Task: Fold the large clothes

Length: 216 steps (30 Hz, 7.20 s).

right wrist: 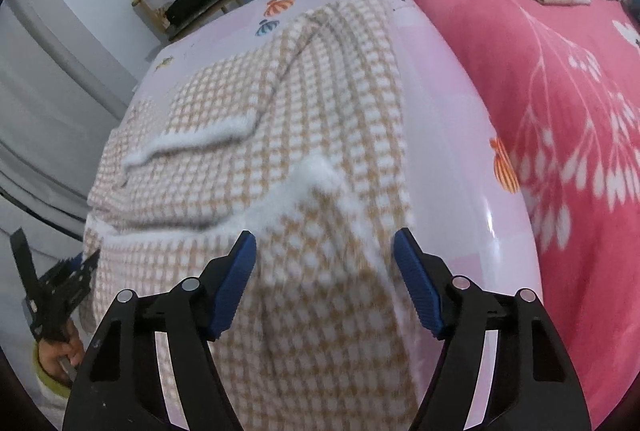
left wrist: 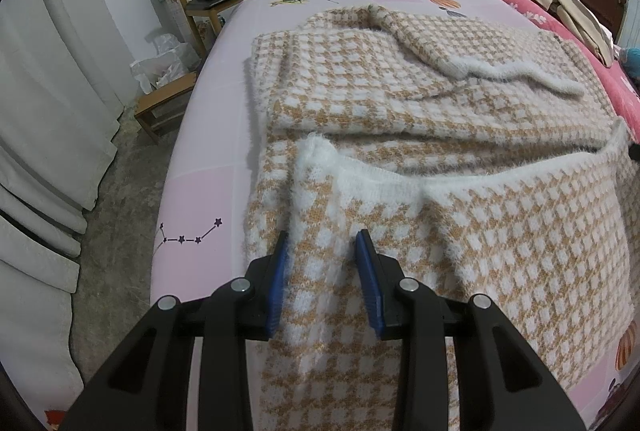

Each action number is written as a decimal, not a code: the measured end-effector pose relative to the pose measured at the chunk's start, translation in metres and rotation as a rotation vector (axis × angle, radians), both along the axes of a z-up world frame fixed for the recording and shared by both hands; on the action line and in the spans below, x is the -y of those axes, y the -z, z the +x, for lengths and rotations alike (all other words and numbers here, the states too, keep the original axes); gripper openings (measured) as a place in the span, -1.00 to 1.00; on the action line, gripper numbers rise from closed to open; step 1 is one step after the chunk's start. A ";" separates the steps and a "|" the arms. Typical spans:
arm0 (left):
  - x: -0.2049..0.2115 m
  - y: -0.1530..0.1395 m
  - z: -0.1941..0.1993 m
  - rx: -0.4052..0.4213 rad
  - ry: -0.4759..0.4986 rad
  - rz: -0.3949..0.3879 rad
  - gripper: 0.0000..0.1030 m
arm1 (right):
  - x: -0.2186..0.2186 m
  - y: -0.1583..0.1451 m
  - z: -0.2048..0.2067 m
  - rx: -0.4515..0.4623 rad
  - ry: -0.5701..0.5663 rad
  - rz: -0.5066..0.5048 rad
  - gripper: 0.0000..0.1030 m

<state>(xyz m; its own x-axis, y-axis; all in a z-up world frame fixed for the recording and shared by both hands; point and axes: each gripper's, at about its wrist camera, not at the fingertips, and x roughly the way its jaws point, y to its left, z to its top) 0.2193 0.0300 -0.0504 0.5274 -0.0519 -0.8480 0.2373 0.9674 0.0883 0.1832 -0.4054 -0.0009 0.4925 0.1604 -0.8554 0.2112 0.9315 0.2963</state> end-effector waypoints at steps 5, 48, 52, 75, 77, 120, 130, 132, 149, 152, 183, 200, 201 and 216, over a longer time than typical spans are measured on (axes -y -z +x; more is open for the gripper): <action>-0.001 0.001 0.000 0.001 0.002 0.003 -0.37 | -0.001 0.000 -0.022 -0.005 -0.013 0.037 0.23; -0.035 -0.145 -0.035 0.442 0.062 -0.238 -0.82 | -0.025 -0.143 -0.056 0.444 0.048 -0.150 -0.91; -0.030 -0.168 0.003 0.505 0.062 -0.243 -0.82 | -0.003 -0.161 -0.001 0.508 0.040 -0.116 -0.91; -0.045 -0.038 0.242 -0.022 -0.099 -0.474 -0.21 | 0.112 -0.005 0.181 0.179 0.147 0.295 -0.06; -0.053 -0.047 0.240 0.015 -0.137 -0.486 -0.21 | 0.116 -0.017 0.170 0.210 0.190 0.239 0.01; 0.018 -0.054 0.026 0.076 0.272 -0.289 -0.13 | -0.047 -0.043 0.049 0.113 -0.052 -0.180 0.07; 0.012 -0.025 0.007 0.048 0.192 -0.186 -0.05 | -0.075 -0.008 0.018 0.036 -0.052 -0.263 0.13; 0.020 -0.036 -0.003 0.090 0.249 -0.210 -0.05 | -0.092 -0.025 0.017 0.099 -0.084 -0.235 0.13; 0.021 -0.009 -0.004 0.072 0.134 -0.108 0.26 | -0.087 0.006 0.022 0.053 0.052 -0.280 0.23; 0.011 -0.001 0.006 0.044 0.087 -0.164 0.27 | -0.072 0.029 0.023 0.028 0.058 -0.238 0.23; 0.022 -0.105 -0.127 0.323 0.000 -0.125 0.89 | -0.152 -0.085 -0.097 0.316 0.073 -0.510 0.84; 0.029 -0.078 -0.108 0.131 -0.140 -0.105 0.89 | -0.145 -0.065 -0.078 0.195 0.090 -0.322 0.84; 0.030 -0.076 -0.107 0.122 -0.144 -0.099 0.89 | -0.145 -0.063 -0.077 0.184 0.089 -0.320 0.84; 0.038 -0.066 -0.095 0.067 -0.156 -0.054 0.89 | -0.138 -0.051 -0.067 0.109 0.075 -0.275 0.84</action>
